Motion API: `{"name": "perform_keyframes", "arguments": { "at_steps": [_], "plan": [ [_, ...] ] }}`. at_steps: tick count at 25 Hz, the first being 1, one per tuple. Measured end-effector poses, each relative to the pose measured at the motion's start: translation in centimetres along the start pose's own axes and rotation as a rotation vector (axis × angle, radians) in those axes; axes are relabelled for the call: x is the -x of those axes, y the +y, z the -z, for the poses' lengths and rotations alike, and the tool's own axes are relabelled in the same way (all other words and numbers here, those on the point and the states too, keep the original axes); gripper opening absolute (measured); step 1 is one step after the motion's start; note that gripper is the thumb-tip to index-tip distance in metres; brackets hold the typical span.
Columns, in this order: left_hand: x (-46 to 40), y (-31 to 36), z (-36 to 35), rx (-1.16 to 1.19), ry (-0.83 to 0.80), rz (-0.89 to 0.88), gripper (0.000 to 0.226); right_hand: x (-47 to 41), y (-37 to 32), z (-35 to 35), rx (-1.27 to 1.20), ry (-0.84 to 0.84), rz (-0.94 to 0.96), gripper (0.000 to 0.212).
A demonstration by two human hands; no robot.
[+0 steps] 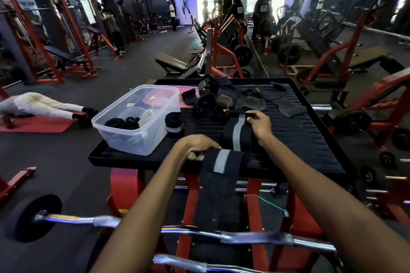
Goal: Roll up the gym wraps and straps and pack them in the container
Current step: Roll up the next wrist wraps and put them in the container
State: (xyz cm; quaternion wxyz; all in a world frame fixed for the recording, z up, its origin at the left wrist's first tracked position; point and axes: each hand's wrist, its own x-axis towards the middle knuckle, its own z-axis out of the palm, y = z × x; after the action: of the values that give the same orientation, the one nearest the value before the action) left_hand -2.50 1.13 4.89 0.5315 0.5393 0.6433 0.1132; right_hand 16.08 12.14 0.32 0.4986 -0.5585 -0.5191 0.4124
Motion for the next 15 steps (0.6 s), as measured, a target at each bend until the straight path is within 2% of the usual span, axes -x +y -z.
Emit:
{"name": "perform_keyframes", "arguments": {
  "at_steps": [2, 3, 4, 8, 10, 13, 15],
  "plan": [
    [-0.4, -0.9, -1.1, 0.205, -0.017, 0.003, 0.015, 0.3, 0.5, -0.3, -0.012, -0.014, 0.012, 0.020],
    [-0.4, -0.9, -1.3, 0.208, 0.014, -0.007, 0.018, 0.5, 0.6, -0.4, -0.028, -0.020, 0.024, 0.021],
    [-0.2, -0.7, -1.5, 0.179, 0.072, -0.024, 0.023, 0.6, 0.7, -0.6, -0.042, -0.020, 0.033, 0.021],
    [-1.0, -0.5, -0.7, -0.229, 0.408, -0.068, 0.047, 0.9, 0.5, -1.0, -0.059, 0.039, 0.038, 0.023],
    [-1.3, -0.5, -1.0, -0.273, 0.534, -0.082, 0.049, 0.7, 0.0, -1.0, -0.058, 0.092, 0.029, 0.026],
    [-2.5, -0.1, -1.5, -0.103, 0.698, -0.190, 0.047, 0.0, -0.7, -1.0, -0.063, 0.121, 0.043, 0.030],
    [-4.0, 0.8, -1.1, 0.138, 0.698, -0.262, 0.043, -0.4, -1.1, -1.0, -0.054, 0.091, 0.077, 0.032]
  ]
}}
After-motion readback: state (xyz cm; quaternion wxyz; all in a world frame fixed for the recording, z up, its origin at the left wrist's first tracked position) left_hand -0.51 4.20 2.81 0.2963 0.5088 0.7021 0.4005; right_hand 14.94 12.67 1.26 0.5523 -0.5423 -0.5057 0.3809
